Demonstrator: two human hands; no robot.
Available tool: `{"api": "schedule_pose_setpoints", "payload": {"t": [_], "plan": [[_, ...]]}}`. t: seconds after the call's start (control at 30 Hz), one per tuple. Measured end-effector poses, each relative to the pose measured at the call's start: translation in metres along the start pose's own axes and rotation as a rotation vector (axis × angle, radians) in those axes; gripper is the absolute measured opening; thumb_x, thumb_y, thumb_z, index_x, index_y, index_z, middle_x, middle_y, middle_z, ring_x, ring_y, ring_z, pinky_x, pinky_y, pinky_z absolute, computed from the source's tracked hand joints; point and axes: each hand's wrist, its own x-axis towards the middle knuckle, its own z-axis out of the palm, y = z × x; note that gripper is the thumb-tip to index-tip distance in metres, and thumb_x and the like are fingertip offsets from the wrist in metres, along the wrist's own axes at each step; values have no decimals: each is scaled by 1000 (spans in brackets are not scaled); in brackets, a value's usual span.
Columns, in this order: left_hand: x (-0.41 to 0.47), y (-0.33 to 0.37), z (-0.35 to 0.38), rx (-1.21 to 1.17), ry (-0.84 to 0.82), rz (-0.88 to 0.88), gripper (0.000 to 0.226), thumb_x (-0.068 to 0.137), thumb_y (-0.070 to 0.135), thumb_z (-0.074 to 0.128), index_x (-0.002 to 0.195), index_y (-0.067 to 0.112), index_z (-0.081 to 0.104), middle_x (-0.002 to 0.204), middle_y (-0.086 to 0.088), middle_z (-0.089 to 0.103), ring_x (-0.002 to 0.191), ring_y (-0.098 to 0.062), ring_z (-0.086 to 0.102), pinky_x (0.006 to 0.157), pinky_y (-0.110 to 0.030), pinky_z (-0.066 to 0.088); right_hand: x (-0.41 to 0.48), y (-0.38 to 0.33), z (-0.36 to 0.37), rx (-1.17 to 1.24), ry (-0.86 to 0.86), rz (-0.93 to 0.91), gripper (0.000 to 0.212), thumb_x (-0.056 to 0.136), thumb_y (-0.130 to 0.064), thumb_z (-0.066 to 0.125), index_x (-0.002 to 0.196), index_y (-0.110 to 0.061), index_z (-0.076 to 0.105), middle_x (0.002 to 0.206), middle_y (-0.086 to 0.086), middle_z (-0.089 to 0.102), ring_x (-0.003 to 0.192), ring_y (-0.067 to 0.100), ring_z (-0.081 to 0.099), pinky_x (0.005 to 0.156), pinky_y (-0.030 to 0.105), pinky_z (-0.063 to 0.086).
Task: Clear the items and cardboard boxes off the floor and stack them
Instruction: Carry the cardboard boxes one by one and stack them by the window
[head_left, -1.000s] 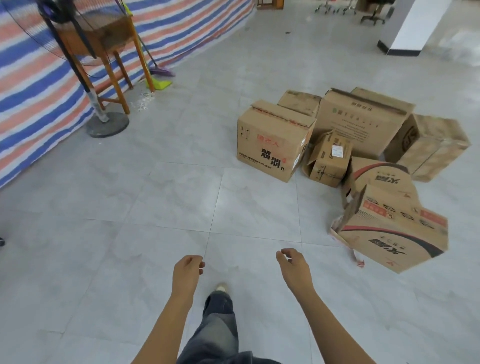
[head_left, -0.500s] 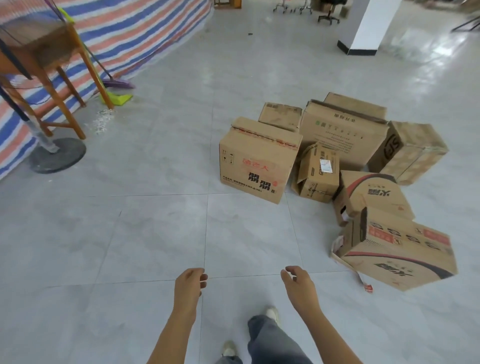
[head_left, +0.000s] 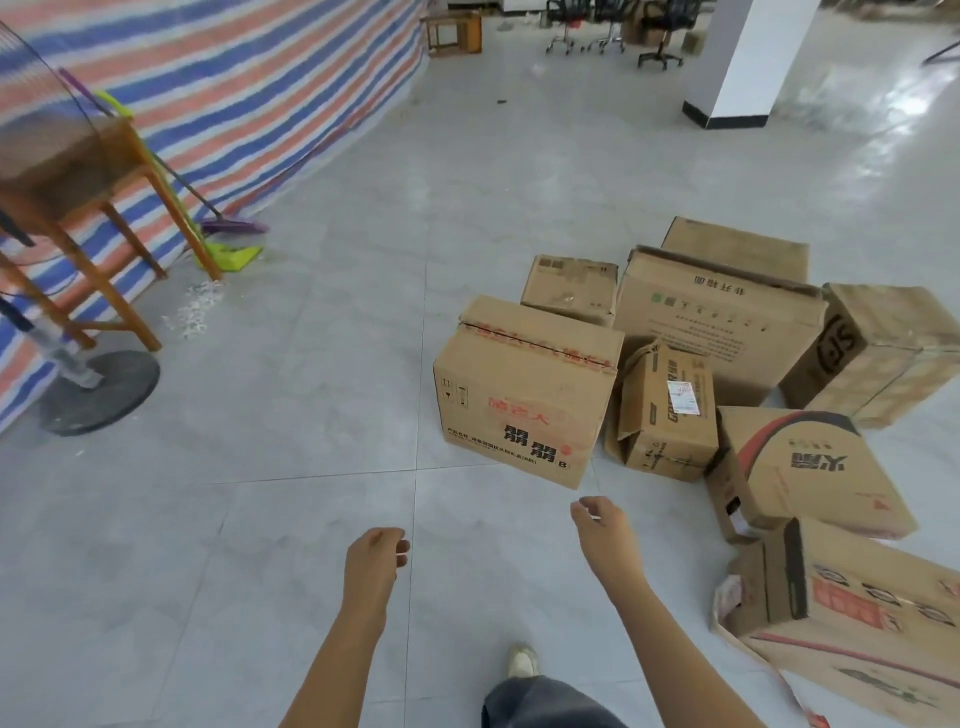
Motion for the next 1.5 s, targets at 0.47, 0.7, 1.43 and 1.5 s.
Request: {"api": "schedule_pose_setpoints", "payload": {"t": [0.47, 0.7, 1.43, 1.5], "plan": [[157, 91, 109, 82, -2, -120, 9, 94, 6, 48, 93, 2, 56, 82, -9, 60, 86, -28, 57, 74, -33, 41, 184, -47, 9, -81, -102, 126, 38, 97, -26, 43, 130, -7, 49, 135, 10, 48, 118, 22, 48, 81, 26, 36], [307, 170, 169, 113, -55, -182, 10, 94, 7, 48, 91, 3, 56, 84, -10, 60, 88, -27, 56, 77, -34, 41, 317, -88, 31, -88, -18, 284, 36, 97, -27, 42, 128, -9, 50, 134, 9, 48, 108, 21, 51, 82, 29, 40], [587, 280, 311, 660, -176, -218, 14, 88, 7, 41, 79, 4, 51, 87, -13, 52, 73, -22, 45, 66, -30, 33, 572, -99, 23, -184, -93, 700, 42, 97, -26, 40, 133, -5, 43, 130, 15, 52, 115, 31, 50, 88, 33, 41], [609, 275, 322, 728, -144, -192, 21, 91, 10, 41, 101, 0, 57, 99, -15, 55, 86, -29, 51, 73, -33, 36, 606, -80, 18, -126, -27, 740, 42, 97, -27, 40, 133, -5, 43, 129, 17, 53, 114, 34, 51, 87, 35, 41]]}}
